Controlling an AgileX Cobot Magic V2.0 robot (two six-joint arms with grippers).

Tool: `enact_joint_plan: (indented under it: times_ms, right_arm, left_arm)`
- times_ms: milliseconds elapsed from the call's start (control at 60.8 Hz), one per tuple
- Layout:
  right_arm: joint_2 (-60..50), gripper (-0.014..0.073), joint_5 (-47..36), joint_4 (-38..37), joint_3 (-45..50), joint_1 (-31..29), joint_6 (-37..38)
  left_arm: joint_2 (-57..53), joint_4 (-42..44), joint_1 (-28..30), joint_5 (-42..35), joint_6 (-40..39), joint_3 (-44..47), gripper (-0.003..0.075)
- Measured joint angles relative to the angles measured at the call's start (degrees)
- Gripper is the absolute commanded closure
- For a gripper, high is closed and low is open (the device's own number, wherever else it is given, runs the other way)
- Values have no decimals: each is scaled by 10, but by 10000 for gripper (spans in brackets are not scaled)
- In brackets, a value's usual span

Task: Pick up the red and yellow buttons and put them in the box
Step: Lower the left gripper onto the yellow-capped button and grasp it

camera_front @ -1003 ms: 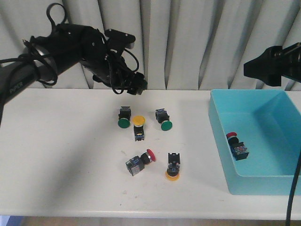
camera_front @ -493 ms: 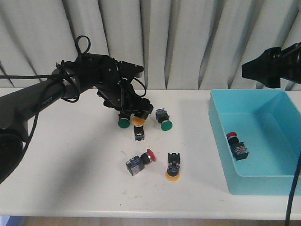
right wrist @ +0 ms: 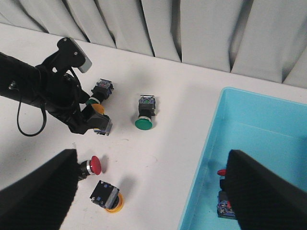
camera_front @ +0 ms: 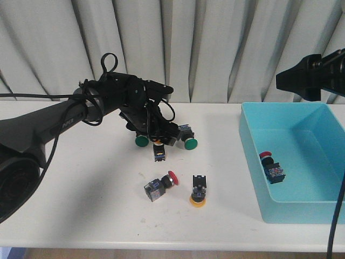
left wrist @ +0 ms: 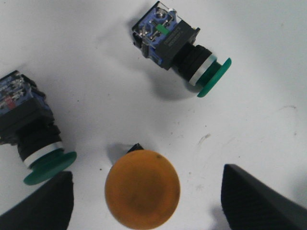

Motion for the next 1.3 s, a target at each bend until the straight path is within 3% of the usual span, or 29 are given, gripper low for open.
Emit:
enact_joint_plan:
  times_ms: [263,461,658,1020,1300]
  right_arm:
    - [0,0,3,1,0,0,0]
    - [0,0,4,2,0,0,0]
    - [0,0,4,2,0,0,0]
    - [0,0,8,2,0,0,0]
    - [0,0,13,3,0,0,-6]
  left_arm:
    - [11,8,-4,-3,0,-1,141]
    - [12,9,-4,-10,0,-1,228]
    - [12,10,-4,-15,0,-1,376]
    - [12,10,-4,-24,0,-1,725]
    - [12,10,-4,-1,1,-13,728]
